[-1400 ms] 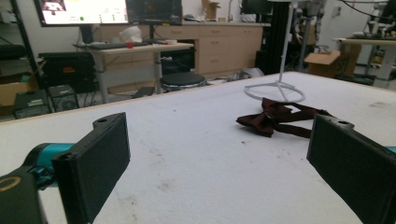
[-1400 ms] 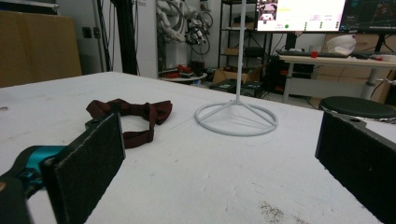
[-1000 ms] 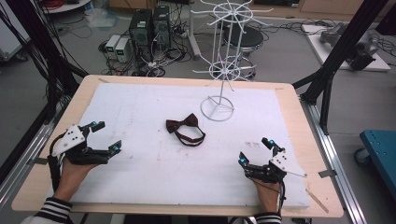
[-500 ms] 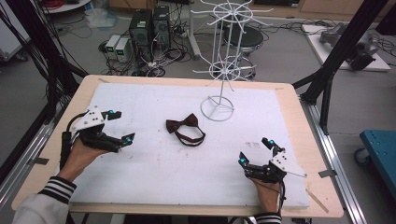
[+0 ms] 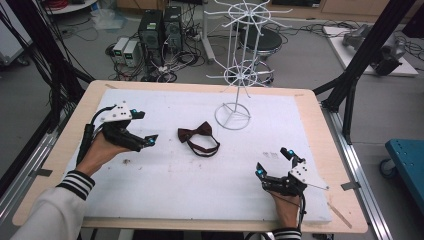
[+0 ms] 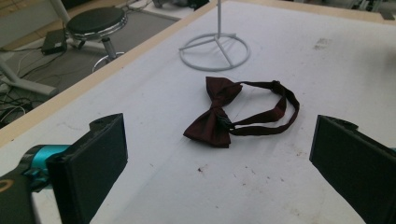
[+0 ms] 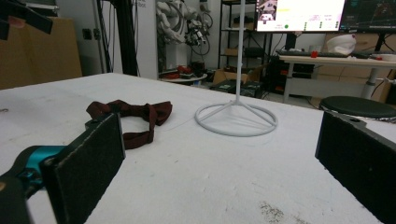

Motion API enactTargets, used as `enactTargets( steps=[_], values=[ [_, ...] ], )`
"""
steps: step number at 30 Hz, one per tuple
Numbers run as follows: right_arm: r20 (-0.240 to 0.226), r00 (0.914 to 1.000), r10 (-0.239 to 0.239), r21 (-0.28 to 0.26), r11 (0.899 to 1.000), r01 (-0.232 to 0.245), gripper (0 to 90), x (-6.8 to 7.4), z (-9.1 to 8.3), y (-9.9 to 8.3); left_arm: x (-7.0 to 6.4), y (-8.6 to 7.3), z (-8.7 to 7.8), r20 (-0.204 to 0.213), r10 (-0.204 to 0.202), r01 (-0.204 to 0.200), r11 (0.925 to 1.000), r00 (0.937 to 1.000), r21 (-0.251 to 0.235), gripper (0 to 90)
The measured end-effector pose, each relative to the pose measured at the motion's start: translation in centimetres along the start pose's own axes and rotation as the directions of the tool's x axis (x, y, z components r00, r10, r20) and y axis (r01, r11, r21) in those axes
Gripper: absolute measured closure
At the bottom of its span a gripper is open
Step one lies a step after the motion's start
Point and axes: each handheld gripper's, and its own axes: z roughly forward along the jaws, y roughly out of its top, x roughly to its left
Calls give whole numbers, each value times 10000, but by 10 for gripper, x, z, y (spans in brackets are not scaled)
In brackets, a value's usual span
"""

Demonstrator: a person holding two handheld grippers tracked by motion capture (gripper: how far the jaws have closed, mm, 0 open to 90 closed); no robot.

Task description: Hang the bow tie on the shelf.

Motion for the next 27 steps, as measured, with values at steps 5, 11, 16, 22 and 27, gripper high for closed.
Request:
enactTargets(
  steps=[5,11,16,22,27],
  values=[
    [-5,10000,66,15,10000,-66,7,0,0,0,3,11,12,139,86,-90,9994,9999,344,46],
    [3,10000,68,9,10000,-68,7,0,0,0,6,23,26,467,360,-404,9945,9983,962,46],
    [-4,10000,85,19,10000,-85,7,0,-1,0,6,33,39,670,571,-670,9853,9961,1574,46],
    [-15,9999,115,18,9999,-115,7,0,-1,0,4,40,55,832,741,-889,9773,9938,1925,46],
    [-15,9999,113,19,9999,-113,7,0,-1,0,5,43,66,883,816,-994,9703,9927,2204,46]
  ],
)
